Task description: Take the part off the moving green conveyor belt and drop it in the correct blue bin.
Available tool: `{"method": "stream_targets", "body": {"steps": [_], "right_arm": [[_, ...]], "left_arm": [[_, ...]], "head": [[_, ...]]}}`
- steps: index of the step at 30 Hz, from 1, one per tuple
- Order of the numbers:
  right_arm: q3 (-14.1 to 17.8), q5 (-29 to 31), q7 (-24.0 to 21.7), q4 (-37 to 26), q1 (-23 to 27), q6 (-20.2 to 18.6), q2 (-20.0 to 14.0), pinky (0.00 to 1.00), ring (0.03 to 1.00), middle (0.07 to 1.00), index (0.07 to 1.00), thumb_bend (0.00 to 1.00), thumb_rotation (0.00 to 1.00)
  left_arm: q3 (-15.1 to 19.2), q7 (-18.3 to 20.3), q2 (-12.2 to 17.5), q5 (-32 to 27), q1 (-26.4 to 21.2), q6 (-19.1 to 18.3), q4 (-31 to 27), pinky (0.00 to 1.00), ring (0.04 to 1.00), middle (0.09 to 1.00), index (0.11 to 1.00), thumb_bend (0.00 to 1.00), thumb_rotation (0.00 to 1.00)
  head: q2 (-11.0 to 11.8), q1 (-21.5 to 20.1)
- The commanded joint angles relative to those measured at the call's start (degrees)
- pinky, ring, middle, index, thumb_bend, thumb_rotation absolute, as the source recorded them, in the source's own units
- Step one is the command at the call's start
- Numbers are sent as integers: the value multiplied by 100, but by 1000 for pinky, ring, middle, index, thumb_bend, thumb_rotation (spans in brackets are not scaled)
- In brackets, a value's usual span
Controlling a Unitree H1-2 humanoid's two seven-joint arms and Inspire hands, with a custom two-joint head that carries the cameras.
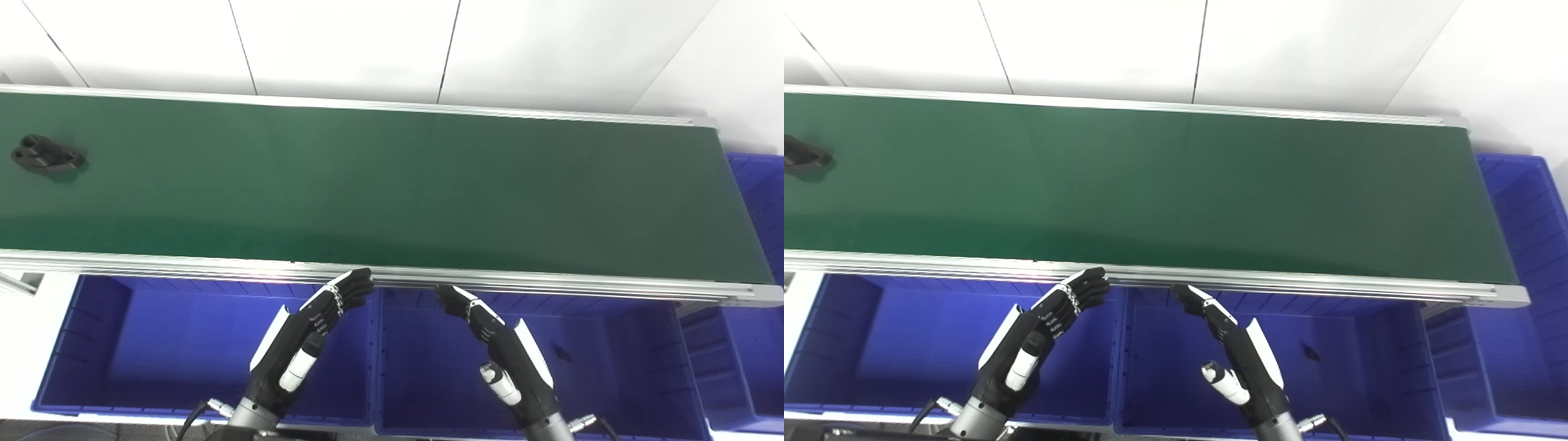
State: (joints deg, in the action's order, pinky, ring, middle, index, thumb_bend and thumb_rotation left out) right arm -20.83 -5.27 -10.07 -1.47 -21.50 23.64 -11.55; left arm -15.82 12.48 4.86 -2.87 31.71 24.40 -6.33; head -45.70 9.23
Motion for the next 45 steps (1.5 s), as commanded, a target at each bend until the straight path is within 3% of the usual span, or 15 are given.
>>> {"method": "stream_targets", "body": {"steps": [1, 24, 45], "right_arm": [[-25, 29, 25, -75, 34, 325, 56, 872, 887, 882, 854, 892, 1000], [-28, 189, 79, 115, 208, 328, 336, 880, 887, 882, 856, 867, 997], [4, 211, 26, 183, 222, 328, 211, 879, 890, 882, 853, 880, 996]], "left_arm": [[-23, 86, 1, -73, 36, 242, -67, 857, 867, 861, 855, 684, 958], [61, 167, 0, -162, 9, 249, -40, 882, 881, 869, 868, 693, 937], [88, 139, -112, -31, -41, 252, 34, 861, 868, 859, 854, 701, 939]], "head": [[2, 7], [19, -5], [73, 80]]}}
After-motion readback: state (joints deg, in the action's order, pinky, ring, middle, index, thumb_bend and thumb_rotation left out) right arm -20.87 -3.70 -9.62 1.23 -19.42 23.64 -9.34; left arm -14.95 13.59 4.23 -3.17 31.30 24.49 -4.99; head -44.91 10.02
